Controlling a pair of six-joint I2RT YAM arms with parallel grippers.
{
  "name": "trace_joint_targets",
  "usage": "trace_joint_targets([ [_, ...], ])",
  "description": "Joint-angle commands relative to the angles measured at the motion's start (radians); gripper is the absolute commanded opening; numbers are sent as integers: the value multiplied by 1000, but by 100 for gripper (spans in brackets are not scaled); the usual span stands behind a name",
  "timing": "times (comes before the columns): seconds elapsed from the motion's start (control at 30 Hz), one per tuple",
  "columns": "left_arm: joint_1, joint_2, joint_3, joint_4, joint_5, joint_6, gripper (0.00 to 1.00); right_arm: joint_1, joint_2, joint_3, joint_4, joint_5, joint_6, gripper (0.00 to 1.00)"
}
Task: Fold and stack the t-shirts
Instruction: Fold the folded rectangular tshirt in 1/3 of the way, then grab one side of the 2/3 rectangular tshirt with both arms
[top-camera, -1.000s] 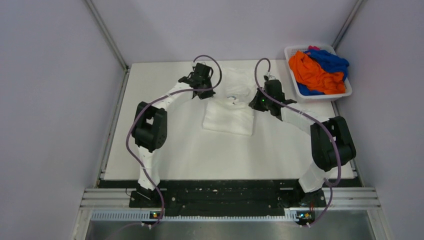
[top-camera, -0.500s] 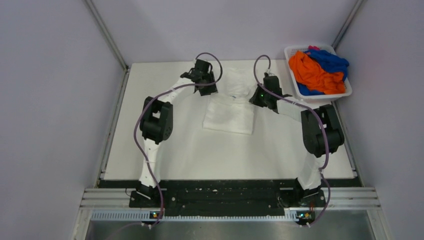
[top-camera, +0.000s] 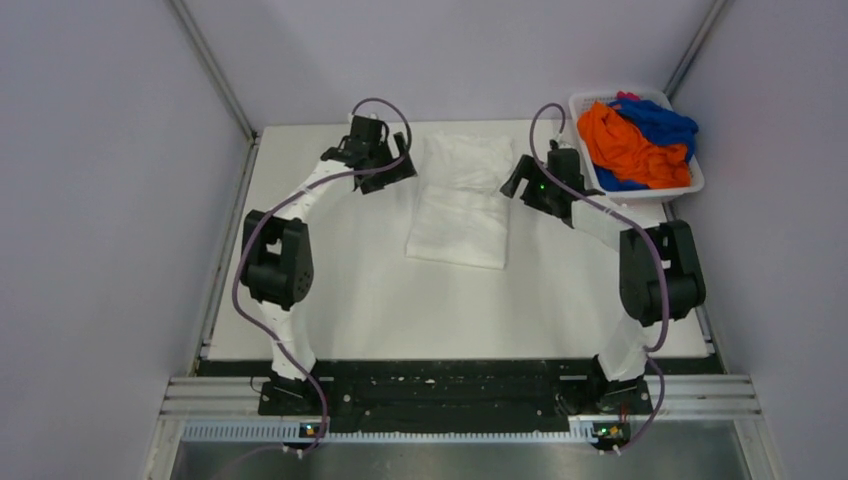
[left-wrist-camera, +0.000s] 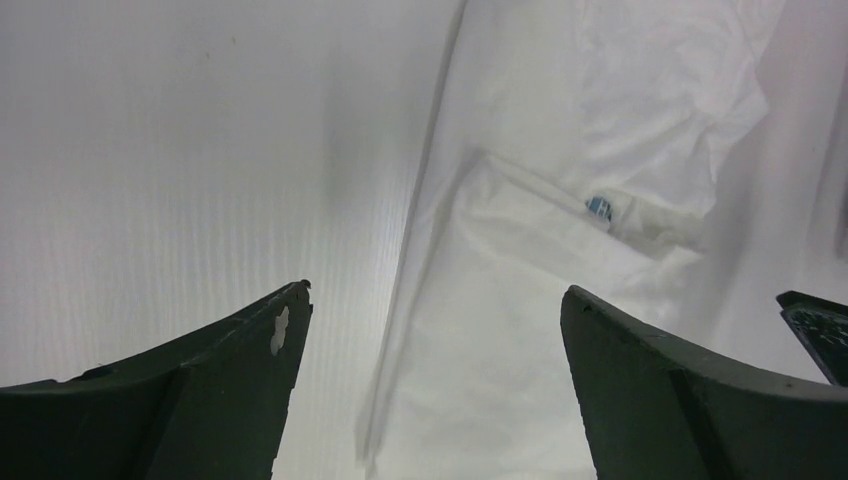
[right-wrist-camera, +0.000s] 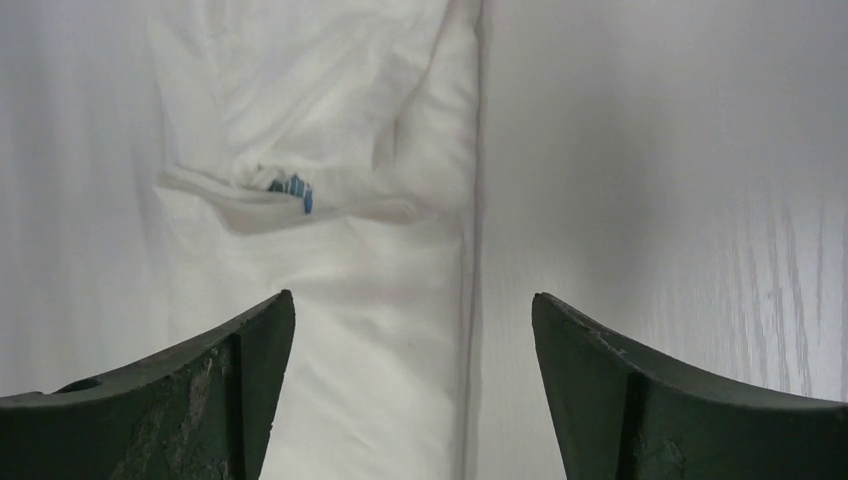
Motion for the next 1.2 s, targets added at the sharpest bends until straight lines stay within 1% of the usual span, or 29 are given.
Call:
trace_joint_targets([
  [0.0,-17,-154,-190,49,135,-26,99,9,-150,-176,31,-86,26,87],
  [0.2,-40,-240,-449,84,210,-46,99,88,-298,-381,23,-89,53,87],
  [0.33,-57,-250,-535,113,215,-67,98,137,-339,-461,6,-65,73,87],
  [0.37,-58,-246,-546,118,222,-74,96,143,-337,-473,13,-64,79,86],
  [0.4,-60,-241,-554,122,233,-79,92,149,-334,-484,21,-65,86,85],
  [0.43,-64,-235,-565,129,240,-84,90,152,-328,-491,31,-70,97,84],
  [0.5,-73,-223,-573,139,244,-90,84,156,-308,-495,42,-76,112,78],
  [0.63,-91,-196,-576,136,245,-89,72,170,-281,-500,48,-69,132,58],
  [0.73,-95,-180,-576,135,238,-94,57,174,-274,-509,56,-74,140,45],
  [0.8,-95,-169,-569,132,225,-97,49,177,-268,-511,57,-74,141,41],
  [0.87,-95,-156,-557,126,210,-97,43,178,-260,-510,57,-78,142,36],
  [0.93,-95,-138,-541,119,207,-92,42,179,-252,-510,58,-82,143,35],
  [1.0,-95,-119,-517,102,207,-87,34,180,-241,-507,59,-85,143,35],
  [1.07,-95,-105,-508,100,202,-86,30,183,-233,-505,57,-87,139,34],
  [1.1,-94,-101,-504,101,202,-84,26,183,-228,-505,56,-87,139,32],
  [1.13,-94,-97,-502,100,200,-84,19,184,-223,-505,57,-88,140,31],
  [1.17,-95,-93,-497,95,198,-83,4,186,-219,-504,57,-89,140,29],
])
